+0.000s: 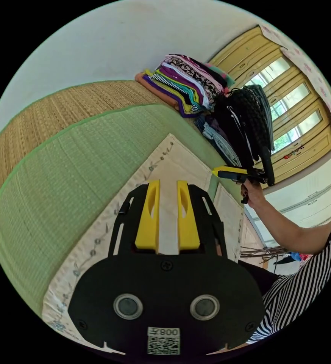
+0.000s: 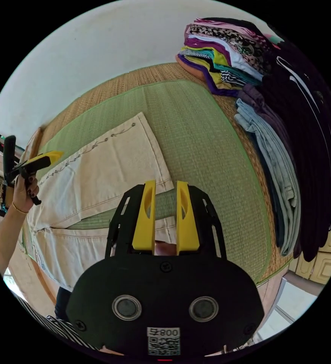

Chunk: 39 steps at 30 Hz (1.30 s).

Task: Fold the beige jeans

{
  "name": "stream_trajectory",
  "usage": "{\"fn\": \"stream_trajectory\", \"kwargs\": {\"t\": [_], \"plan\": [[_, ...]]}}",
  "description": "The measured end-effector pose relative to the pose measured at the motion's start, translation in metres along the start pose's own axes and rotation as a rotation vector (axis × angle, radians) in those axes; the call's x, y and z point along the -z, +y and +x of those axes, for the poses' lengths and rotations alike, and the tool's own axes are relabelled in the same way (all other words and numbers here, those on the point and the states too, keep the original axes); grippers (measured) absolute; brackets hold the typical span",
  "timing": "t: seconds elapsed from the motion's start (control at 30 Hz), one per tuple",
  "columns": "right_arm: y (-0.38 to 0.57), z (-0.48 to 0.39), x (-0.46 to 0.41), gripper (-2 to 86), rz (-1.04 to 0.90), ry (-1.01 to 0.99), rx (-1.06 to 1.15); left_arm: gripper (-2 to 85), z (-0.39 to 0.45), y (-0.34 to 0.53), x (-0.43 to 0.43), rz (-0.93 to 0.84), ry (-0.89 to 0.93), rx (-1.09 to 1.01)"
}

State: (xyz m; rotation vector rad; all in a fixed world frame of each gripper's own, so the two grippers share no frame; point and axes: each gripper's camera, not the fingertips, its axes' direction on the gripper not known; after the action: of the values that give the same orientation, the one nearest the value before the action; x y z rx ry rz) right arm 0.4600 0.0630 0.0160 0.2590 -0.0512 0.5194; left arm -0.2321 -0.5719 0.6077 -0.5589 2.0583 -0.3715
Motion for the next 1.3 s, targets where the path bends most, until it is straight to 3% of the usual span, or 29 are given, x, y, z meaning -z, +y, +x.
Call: {"fn": "stream_trajectory", "kwargs": {"t": [0.23,0.47,0.73,0.9,1.1,1.3], "plan": [[0.014,0.015,0.002,8.3,0.04,0.048,0.046,8.0,0.015,-0.082,-0.079,-0.16,-0.176,-0.014],[0.024,0.03,0.013,3.6,0.056,0.066,0.066,2.5,0.045,-0.113,-0.11,-0.144,-0.274,-0.064],[0.048,0.074,0.086,1.6,0.219,-0.168,0.063,1.9,0.08,-0.137,-0.105,-0.006,-0.267,-0.129],[0.052,0.109,0.069,2.8,0.127,-0.242,-0.033,3.1,0.088,-0.145,-0.128,-0.058,-0.235,-0.09],[0.099,0.135,0.078,7.6,0.008,-0.165,-0.059,6.2,0.135,-0.111,-0.166,-0.213,0.022,-0.225],[0.142,0.136,0.066,8.3,-0.168,-0.034,-0.01,5.4,0.158,-0.078,-0.2,-0.379,-0.075,-0.243]]}}
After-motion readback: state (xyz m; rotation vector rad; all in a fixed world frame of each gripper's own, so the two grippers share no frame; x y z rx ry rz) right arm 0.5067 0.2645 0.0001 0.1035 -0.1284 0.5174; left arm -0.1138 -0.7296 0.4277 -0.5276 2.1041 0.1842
